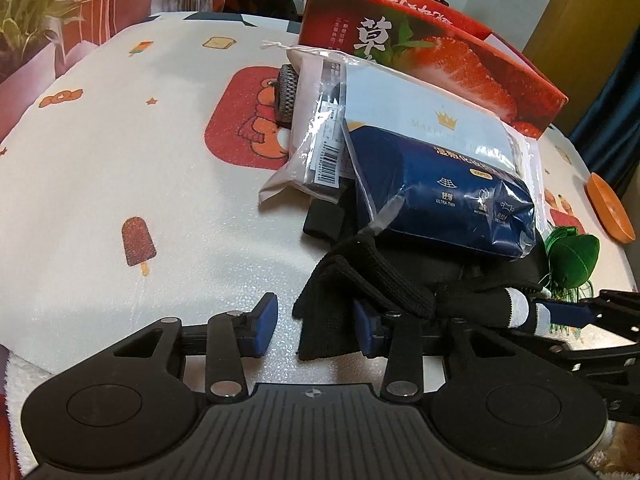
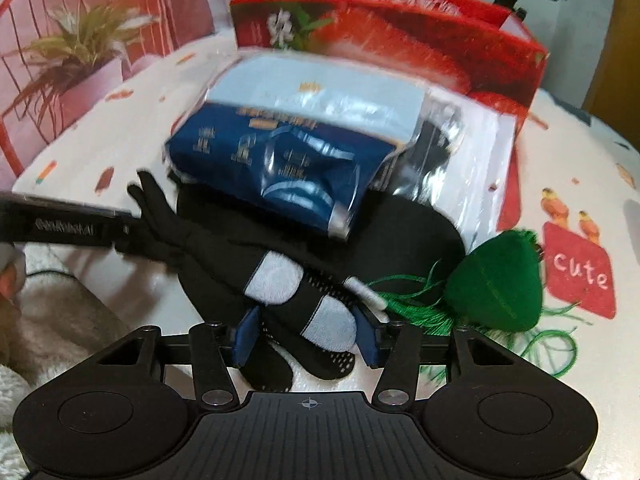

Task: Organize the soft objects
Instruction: 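Close the left tool on a black glove while the right tool grasps the white-patched black glove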

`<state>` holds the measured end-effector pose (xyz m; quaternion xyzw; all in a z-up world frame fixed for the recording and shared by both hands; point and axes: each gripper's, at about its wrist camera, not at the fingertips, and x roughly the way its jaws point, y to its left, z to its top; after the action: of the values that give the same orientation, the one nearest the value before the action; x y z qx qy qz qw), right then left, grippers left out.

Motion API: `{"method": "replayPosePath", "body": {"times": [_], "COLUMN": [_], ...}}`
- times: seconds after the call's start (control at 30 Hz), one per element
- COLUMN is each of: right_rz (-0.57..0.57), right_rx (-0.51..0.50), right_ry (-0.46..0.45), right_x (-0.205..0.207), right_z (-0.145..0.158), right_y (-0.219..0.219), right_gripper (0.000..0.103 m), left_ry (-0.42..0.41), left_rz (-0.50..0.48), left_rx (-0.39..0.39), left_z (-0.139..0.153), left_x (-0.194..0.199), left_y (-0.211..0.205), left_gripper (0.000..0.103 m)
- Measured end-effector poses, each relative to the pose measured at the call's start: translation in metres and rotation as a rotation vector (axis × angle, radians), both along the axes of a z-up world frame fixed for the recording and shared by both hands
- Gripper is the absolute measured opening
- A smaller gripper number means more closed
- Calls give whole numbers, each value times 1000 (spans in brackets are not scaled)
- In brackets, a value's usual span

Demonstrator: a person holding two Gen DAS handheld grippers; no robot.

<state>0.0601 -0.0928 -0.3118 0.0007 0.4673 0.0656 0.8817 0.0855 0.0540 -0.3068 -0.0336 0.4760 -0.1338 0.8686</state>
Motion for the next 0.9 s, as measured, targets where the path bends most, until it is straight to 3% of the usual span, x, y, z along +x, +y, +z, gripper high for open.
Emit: {"method": "replayPosePath", "body": {"times": [0.2, 0.53, 0.6, 0.67, 0.77, 0.9], "right_rz": [10, 46, 44, 48, 71, 74], "right_rx": [-5, -24, -15, 0, 1, 13], "right_ry": [2, -6, -7, -6, -10, -32], "right_x": [-4, -3, -3, -2, -2, -4], "right_z": [-4, -5, -4, -3, -1, 4], "right_y": [2, 8, 7, 6, 8, 7], "right_gripper": [47, 45, 34, 24, 13, 11], "left_ry": [0, -6, -9, -11, 0, 2], "left_rz": [1, -15, -21, -25, -37, -47], "left_rx": [-8, -2, 2, 7, -22, -17], "left_z": [0, 0, 0, 0, 0, 1], "left_x": [-1, -2, -2, -2, -2, -2], "left_y": [4, 0, -1, -1, -1, -3], "left_gripper": [49, 49, 48, 25, 20, 17]}}
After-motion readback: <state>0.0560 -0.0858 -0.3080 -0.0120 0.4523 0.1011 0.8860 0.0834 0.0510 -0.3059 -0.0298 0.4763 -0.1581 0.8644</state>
